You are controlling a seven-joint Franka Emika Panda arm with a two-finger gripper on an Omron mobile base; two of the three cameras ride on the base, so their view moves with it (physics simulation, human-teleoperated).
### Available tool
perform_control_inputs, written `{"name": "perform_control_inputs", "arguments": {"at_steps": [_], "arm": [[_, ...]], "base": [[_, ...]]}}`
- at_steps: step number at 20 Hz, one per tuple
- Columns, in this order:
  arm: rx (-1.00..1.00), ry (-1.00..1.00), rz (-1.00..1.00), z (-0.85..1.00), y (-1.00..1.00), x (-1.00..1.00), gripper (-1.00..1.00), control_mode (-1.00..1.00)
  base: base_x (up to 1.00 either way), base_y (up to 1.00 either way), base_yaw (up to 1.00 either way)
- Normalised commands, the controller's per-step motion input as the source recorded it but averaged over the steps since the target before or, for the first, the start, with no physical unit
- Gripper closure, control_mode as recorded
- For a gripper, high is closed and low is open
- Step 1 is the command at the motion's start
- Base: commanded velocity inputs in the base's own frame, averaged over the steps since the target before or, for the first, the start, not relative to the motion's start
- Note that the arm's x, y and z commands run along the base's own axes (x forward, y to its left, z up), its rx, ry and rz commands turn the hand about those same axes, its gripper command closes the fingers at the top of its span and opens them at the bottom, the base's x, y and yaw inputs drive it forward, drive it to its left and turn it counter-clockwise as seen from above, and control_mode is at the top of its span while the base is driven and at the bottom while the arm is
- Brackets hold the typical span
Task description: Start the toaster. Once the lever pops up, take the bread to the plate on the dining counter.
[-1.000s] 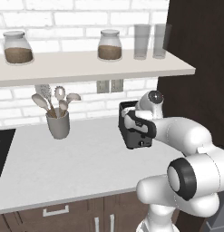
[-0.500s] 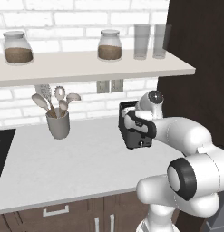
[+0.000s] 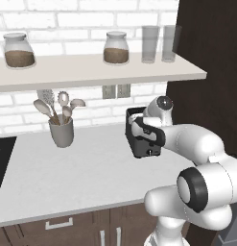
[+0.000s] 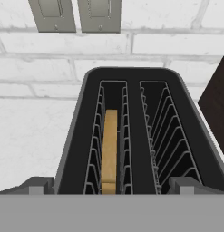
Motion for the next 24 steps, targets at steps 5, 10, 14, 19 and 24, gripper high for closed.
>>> {"name": "perform_control_inputs", "arguments": {"at_steps": [5, 10, 14, 19, 24], "arm": [[0.00, 0.00, 0.00, 0.00, 0.00, 0.00, -1.00, -1.00], [0.00, 0.00, 0.00, 0.00, 0.00, 0.00, -1.00, -1.00], [0.00, 0.00, 0.00, 0.00, 0.00, 0.00, -1.00, -1.00], [0.00, 0.00, 0.00, 0.00, 0.00, 0.00, -1.00, -1.00], [0.00, 0.00, 0.00, 0.00, 0.00, 0.00, -1.00, -1.00]], "base": [[0.00, 0.00, 0.00], [0.00, 0.00, 0.00], [0.00, 0.00, 0.00], [0.00, 0.00, 0.00], [0.00, 0.00, 0.00]]}}
